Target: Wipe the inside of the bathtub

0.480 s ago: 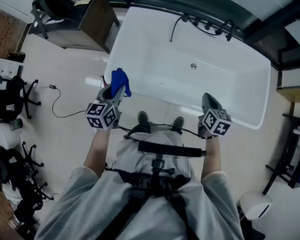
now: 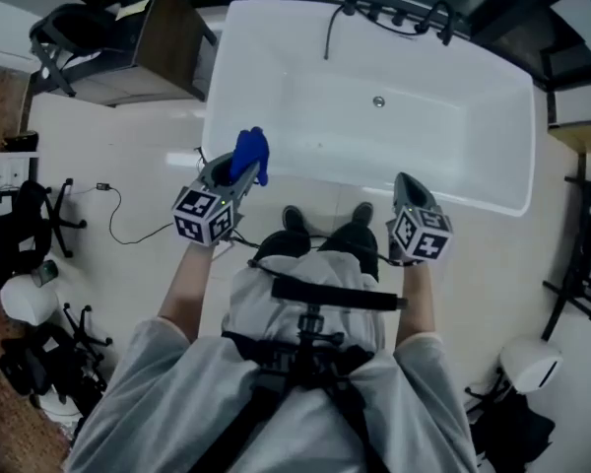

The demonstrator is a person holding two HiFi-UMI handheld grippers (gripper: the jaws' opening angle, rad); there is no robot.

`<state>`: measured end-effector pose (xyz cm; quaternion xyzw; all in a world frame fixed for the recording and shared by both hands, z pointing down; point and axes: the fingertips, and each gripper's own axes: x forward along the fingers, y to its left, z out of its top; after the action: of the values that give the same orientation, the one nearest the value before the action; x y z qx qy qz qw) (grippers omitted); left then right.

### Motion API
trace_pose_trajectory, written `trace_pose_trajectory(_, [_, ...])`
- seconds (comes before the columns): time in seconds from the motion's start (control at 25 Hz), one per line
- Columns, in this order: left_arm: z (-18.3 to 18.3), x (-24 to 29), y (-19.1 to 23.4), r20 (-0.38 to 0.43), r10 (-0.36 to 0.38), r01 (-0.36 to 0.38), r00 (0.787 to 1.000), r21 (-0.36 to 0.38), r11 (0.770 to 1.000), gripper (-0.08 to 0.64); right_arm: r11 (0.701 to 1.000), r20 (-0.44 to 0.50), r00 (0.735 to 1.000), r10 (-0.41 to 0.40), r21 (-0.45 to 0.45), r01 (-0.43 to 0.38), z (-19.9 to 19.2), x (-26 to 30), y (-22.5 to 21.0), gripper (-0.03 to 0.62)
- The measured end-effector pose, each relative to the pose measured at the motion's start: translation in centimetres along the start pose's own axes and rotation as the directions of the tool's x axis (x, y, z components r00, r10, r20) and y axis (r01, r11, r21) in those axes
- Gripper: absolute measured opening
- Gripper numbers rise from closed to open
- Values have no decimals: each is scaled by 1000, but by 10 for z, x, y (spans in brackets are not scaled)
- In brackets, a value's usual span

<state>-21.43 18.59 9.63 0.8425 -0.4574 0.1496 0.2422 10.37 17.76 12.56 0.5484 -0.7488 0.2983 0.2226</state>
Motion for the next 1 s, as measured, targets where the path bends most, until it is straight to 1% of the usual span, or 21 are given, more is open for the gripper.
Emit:
trace_pose_trajectory(0.12, [2,14,-7,-25,-17,17,1000,7,1000,126,1000,-26,1000,5,-27,-6,-2,-1,-4,10])
trace_pose_trajectory(0.2, [5,25,-9,-33,-3,3,999,22,1000,126,999,-15,1000,11,-35,-11,5,3,-11,10])
trace_pose_trajectory(0.32, [12,42,-14,-30,34,-33,999,36,999,126,998,3,999,42,-39,-42,19,13,-26,11])
trace_pose_trajectory(0.44, [20,54,-23,-33,67,-67,997,23,998,124,995,-5,996,91,-46,-91,33,23,-37,10])
trace_pose_trajectory(0.52, [25,65,-25,-44,81,-80,996,15,997,124,988,-11,990,141,-58,-141,44,31,-40,9])
trace_pose_trajectory(0.6, [29,77,-31,-57,78,-77,995,12,997,124,976,-19,980,199,-81,-200,52,37,-40,9])
trace_pose_trajectory(0.68, [32,88,-42,-78,60,-57,995,30,998,124,961,-30,966,255,-104,-257,55,42,-40,9])
trace_pose_trajectory(0.8, [30,105,-64,-140,1,13,990,96,995,124,941,-53,948,313,-119,-317,53,52,-40,9])
trace_pose_trajectory(0.88, [26,114,-75,-191,-37,65,981,140,988,124,928,-78,936,344,-122,-351,48,60,-37,9])
trace_pose_trajectory(1.0, [12,125,-80,-264,-93,138,960,159,978,124,913,-111,920,375,-125,-387,38,71,-26,9])
